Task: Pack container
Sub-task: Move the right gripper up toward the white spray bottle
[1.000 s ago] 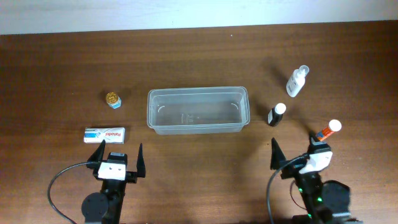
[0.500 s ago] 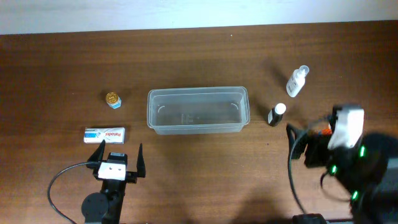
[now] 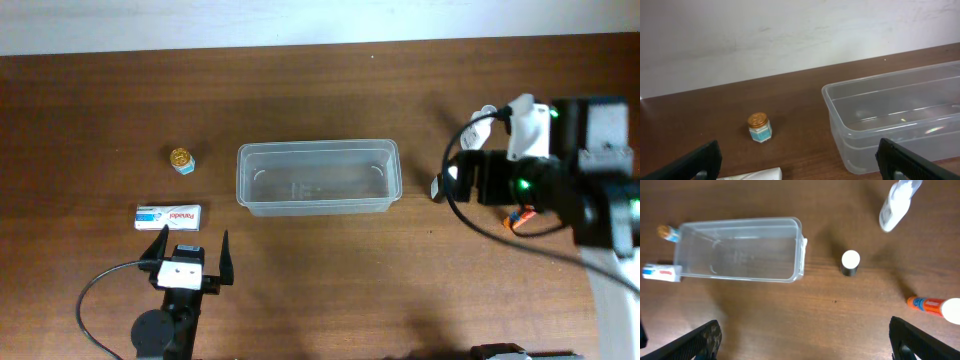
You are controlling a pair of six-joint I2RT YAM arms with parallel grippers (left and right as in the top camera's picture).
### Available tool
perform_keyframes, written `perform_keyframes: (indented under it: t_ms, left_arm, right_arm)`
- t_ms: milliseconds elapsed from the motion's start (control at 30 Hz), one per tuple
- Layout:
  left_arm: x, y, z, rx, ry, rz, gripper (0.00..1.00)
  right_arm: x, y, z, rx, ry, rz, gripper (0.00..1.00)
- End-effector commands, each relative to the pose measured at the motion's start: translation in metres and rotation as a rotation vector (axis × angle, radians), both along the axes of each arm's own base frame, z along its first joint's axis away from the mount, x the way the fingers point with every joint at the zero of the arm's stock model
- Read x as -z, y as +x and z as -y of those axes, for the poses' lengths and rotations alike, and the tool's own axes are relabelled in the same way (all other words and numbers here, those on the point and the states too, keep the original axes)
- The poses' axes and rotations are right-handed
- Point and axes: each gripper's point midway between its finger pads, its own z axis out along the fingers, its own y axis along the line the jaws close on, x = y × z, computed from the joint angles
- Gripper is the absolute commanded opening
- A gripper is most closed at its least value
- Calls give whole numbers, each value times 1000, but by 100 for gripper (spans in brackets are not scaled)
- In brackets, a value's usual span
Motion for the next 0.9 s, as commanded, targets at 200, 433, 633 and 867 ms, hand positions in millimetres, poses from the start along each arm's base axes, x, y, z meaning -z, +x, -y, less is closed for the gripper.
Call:
perform_keyframes:
  t_ms: [200, 433, 633, 867]
  left_arm:
    - [1, 0, -1, -4, 13, 2, 99]
    - [1, 0, -1, -4, 13, 1, 99]
    - [1, 0, -1, -4, 13, 1, 99]
    - [1, 0, -1, -4, 13, 1, 99]
  right_arm:
    - [53, 52, 13, 126, -53, -228, 98]
    - [45, 80, 24, 173, -111, -270, 98]
    - [29, 102, 51, 247, -155, -219, 98]
    - [49, 125, 98, 340, -124, -252, 98]
